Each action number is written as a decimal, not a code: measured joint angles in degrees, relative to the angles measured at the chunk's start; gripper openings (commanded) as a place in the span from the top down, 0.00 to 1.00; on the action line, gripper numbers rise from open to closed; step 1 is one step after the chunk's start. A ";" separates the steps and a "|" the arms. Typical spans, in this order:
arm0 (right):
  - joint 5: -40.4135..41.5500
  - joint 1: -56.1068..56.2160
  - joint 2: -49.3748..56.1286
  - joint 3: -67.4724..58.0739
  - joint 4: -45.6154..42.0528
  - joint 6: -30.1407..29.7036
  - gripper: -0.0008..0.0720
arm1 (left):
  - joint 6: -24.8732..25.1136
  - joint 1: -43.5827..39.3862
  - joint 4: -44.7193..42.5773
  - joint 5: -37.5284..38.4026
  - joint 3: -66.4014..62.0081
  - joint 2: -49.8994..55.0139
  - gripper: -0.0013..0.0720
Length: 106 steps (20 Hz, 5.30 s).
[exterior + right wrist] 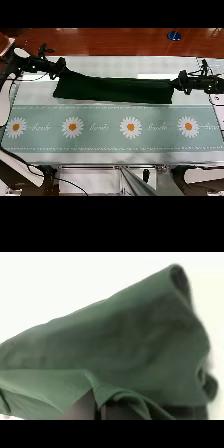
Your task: Fold the shirts.
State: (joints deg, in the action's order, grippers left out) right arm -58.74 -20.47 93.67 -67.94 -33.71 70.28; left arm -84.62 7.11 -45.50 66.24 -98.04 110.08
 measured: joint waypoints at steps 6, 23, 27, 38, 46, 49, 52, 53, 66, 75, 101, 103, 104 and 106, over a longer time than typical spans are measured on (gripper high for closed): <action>1.95 0.70 3.72 -1.60 0.17 0.31 0.42 | -1.11 -0.35 -0.33 0.48 -5.44 5.33 0.29; -3.28 -6.69 3.50 -2.64 -10.54 5.84 0.42 | 9.62 4.50 -8.13 -2.82 21.62 -28.35 0.29; -2.56 -4.28 6.47 -3.13 -8.55 5.35 0.42 | 10.91 -0.28 -8.09 -7.76 27.43 -32.92 0.29; -6.75 4.57 4.42 -5.25 -11.34 6.03 0.95 | 11.63 -8.98 -8.02 -14.25 29.53 -34.27 0.96; -9.64 5.14 -29.40 9.84 -28.00 10.82 0.95 | 11.91 -18.64 -4.57 -15.78 29.59 -31.87 0.96; -10.51 5.14 -45.00 17.57 -28.00 12.94 0.95 | 11.96 -26.56 -1.44 -17.92 29.55 -27.82 0.96; -13.22 5.20 -57.68 21.73 -27.78 15.82 0.95 | 11.80 -34.51 2.34 -19.56 28.06 -22.12 0.96; -14.19 5.20 -60.78 22.43 -27.76 16.72 0.95 | 11.63 -37.09 3.52 -19.71 27.06 -19.96 0.96; -17.79 5.20 -72.67 24.20 -19.52 19.06 0.95 | 5.31 -55.23 11.28 -11.93 11.10 -2.19 0.96; -9.29 18.36 -59.17 22.25 -13.99 17.92 0.95 | 3.17 -25.49 -2.45 -0.81 18.47 -21.73 0.96; 6.05 47.19 18.56 -37.29 -8.00 27.39 0.42 | 5.77 -0.07 -7.15 -9.84 68.00 -71.14 0.95; 2.29 44.35 16.17 -37.40 -8.26 27.52 0.42 | 5.90 -0.07 -6.97 -9.90 68.11 -71.14 0.95; -1.22 42.66 13.90 -37.44 -10.10 27.19 0.42 | 5.92 -0.04 -6.91 -9.94 68.13 -71.17 0.95; -8.68 39.95 7.69 -37.16 -17.64 26.60 0.42 | 5.92 -0.04 -6.84 -9.90 68.15 -71.17 0.95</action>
State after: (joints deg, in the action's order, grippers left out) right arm -67.42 19.49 101.36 -105.10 -51.35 96.88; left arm -78.70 7.07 -52.34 56.34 -29.89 38.92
